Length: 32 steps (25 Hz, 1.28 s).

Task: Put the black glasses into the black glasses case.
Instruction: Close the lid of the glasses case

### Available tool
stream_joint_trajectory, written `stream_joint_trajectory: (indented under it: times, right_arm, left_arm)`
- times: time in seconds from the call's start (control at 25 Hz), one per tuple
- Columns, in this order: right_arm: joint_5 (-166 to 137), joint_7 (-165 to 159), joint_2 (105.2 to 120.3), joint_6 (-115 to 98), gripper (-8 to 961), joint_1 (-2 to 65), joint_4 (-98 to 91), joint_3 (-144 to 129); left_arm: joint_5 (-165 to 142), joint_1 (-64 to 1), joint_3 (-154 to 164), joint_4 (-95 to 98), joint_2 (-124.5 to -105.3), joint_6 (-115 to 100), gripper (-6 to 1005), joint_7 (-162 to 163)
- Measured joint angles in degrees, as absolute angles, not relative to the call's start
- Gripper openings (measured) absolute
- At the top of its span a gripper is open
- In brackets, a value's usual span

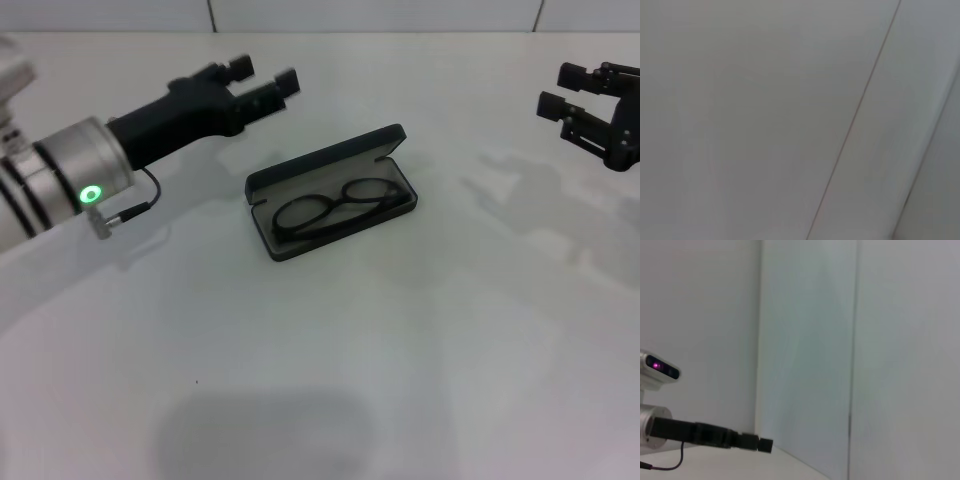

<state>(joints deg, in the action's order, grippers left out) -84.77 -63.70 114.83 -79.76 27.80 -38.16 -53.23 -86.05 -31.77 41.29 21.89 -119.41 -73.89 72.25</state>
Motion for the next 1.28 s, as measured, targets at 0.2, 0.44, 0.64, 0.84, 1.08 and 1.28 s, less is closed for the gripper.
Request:
stream_joint_trajectory:
  times: [0.2,0.44,0.64,0.84,1.08,1.28]
  right_arm:
    - [-84.54,-64.94,115.02,-76.86,414,27.14,-37.51,-52.05]
    - [-84.58,-65.06,115.29,-75.10,459,27.27,-37.29,-51.95]
    - [-84.88,-64.80,115.36,-74.93,631,27.44,-37.20,-52.06]
    - [-84.91,-64.51,115.39,-74.94,674,27.67,-37.16,-52.17]
    - [-84.97,-64.27,115.40,-74.98,682,27.68,-37.03,-52.51]
    - [-84.96,-64.22,115.49,-74.94,689,27.89,-36.00,-52.58]
  left_arm:
    - [-96.14,-36.07,41.38,24.28,-119.24,-67.14,875,80.19]
    - [-103.14,-39.44,44.19,25.93,-119.56,-61.49,875,85.94]
    - [-103.34,-40.32,50.02,26.53,-119.57,-56.84,876,88.37]
    - [-103.20,-40.68,50.77,26.50,-119.74,-54.08,876,88.61]
    - [-103.04,-40.74,55.91,26.48,-119.74,-54.48,875,88.64]
    - [-102.44,-39.62,60.23,26.71,-119.89,-56.09,855,87.96]
